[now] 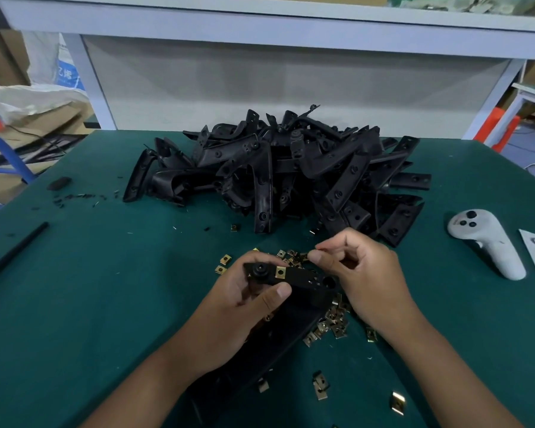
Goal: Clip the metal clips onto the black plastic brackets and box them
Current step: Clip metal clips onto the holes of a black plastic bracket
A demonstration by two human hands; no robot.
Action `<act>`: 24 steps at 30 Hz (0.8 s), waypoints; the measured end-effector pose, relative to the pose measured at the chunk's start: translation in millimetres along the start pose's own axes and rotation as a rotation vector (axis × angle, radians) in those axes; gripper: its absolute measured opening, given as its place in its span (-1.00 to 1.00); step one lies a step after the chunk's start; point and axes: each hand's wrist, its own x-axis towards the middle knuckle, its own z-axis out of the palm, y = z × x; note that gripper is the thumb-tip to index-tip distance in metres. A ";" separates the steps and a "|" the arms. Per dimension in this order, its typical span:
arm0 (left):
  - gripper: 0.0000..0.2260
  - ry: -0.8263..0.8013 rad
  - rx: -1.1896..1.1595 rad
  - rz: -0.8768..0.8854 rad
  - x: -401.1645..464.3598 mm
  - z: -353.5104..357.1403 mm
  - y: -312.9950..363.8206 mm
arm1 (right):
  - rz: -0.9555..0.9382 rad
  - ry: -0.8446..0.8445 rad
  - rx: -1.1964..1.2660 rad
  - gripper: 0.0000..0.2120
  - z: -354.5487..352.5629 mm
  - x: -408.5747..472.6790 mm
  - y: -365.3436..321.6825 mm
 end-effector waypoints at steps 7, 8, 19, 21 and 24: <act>-0.76 -0.009 0.002 -0.020 -0.7 -1.0 -0.8 | 0.015 -0.011 0.016 -0.85 0.8 -1.7 2.9; -0.75 -0.008 0.006 -0.026 -0.8 -1.3 -0.8 | 0.014 -0.009 0.025 -0.82 0.3 -2.0 1.5; -0.78 -0.007 0.035 -0.025 -0.8 -2.3 0.3 | -0.066 -0.015 -0.107 -0.95 3.1 -4.7 0.4; -0.78 -0.004 0.009 -0.032 -0.4 -2.2 -0.7 | -0.131 0.010 -0.193 -0.91 3.8 -4.4 1.1; -0.78 0.001 -0.049 -0.047 -0.4 -1.2 -0.2 | -0.087 0.013 -0.169 -0.93 4.2 -4.6 1.3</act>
